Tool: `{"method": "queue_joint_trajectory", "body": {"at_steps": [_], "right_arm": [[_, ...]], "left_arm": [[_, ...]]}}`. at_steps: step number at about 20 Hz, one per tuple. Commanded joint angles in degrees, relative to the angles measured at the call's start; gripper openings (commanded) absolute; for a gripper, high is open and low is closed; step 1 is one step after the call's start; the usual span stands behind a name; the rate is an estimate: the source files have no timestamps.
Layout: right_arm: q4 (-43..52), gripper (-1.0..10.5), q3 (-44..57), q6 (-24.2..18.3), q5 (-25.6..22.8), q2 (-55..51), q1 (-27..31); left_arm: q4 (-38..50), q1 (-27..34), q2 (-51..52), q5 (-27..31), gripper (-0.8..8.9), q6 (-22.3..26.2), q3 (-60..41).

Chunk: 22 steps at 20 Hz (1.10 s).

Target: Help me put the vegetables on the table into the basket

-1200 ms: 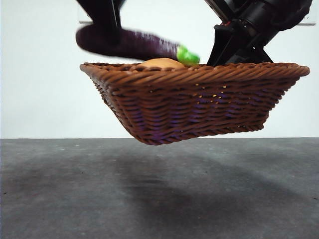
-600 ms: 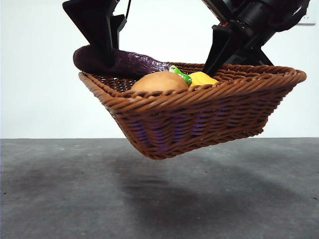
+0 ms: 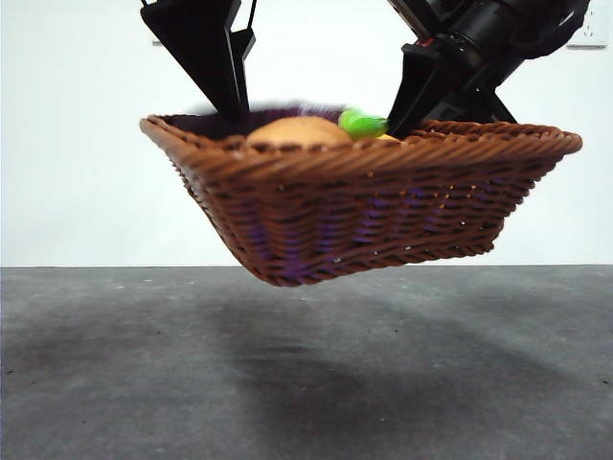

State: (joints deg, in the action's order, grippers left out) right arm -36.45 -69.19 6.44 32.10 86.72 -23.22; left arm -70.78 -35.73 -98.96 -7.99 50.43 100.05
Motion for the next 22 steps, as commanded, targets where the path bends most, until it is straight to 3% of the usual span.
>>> {"method": "queue_joint_trajectory", "body": {"at_steps": [1, 6, 9, 15, 16, 18, 19, 22], "right_arm": [[1.22, -0.1, 0.04, 1.03, 0.9, 0.02, -0.07], [2.16, -0.1, 0.04, 1.11, 0.9, 0.02, -0.02], [2.47, -0.1, 0.04, 2.14, -0.17, 0.02, 0.11], [6.91, -0.1, 0.0, 7.08, -0.98, 0.0, 1.42], [6.84, -0.1, -0.02, 7.08, -1.01, 0.0, 2.29], [6.1, -0.1, -0.04, 7.08, -0.98, 0.0, 4.98], [5.57, -0.1, -0.09, 7.04, -0.98, 0.0, 6.38], [3.78, -0.1, -0.09, 6.29, -0.98, 0.0, 11.63]], "left_arm": [[-0.13, 0.2, 0.31, 0.13, 3.54, -2.47, -0.33], [0.7, 1.01, 2.14, 0.13, 3.54, -3.26, -0.2], [2.86, 2.56, 6.75, 0.13, 3.46, -7.19, -0.2], [2.25, 6.84, 22.71, 0.04, 3.39, -22.69, -0.2], [1.42, 7.26, 24.94, 0.07, 2.94, -22.88, -0.2], [-0.04, 7.8, 29.31, 0.07, 0.4, -23.26, -0.2], [-0.46, 7.8, 31.04, 0.09, -0.14, -23.71, -0.2], [-1.86, 7.8, 36.13, 0.07, -0.06, -26.51, -0.2]]}}
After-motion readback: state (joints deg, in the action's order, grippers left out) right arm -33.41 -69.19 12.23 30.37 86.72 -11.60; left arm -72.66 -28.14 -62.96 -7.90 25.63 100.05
